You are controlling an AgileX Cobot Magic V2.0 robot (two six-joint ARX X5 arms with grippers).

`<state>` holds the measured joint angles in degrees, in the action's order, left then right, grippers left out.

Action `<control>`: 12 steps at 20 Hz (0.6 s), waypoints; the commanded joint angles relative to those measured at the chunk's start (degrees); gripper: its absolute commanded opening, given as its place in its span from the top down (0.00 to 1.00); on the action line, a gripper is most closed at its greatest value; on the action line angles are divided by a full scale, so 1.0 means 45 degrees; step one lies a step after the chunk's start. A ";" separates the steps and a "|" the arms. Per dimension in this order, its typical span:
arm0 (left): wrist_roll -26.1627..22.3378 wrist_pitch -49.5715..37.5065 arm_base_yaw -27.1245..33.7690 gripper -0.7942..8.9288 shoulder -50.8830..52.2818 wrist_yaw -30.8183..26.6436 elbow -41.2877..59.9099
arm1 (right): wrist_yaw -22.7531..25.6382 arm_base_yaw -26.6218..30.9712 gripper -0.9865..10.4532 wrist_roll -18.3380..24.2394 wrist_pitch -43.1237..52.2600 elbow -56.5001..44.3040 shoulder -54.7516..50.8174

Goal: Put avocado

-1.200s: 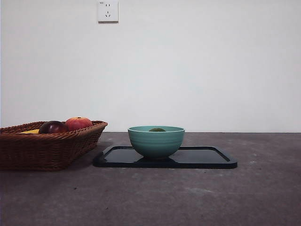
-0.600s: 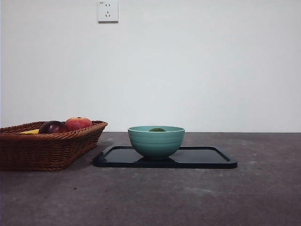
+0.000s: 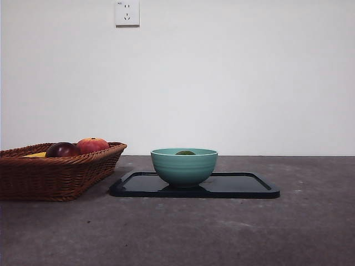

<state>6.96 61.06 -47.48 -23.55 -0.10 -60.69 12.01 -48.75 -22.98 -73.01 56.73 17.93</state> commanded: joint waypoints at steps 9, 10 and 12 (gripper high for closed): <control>0.0000 -0.0146 0.0151 0.90 -0.0034 -0.0029 -0.0165 | 0.0015 -0.0141 0.90 -0.0083 0.0170 0.0053 0.0039; 0.0000 -0.0146 0.0554 0.90 -0.0039 0.0024 -0.0160 | 0.0015 -0.0141 0.90 -0.0083 0.0165 0.0053 0.0039; 0.0000 -0.0165 0.2059 0.90 -0.0097 0.0019 -0.0087 | 0.0019 -0.0141 0.90 -0.0083 0.0165 0.0053 0.0039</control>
<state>6.96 61.04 -38.24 -23.55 -0.05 -60.66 12.03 -48.75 -22.98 -73.01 56.73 17.93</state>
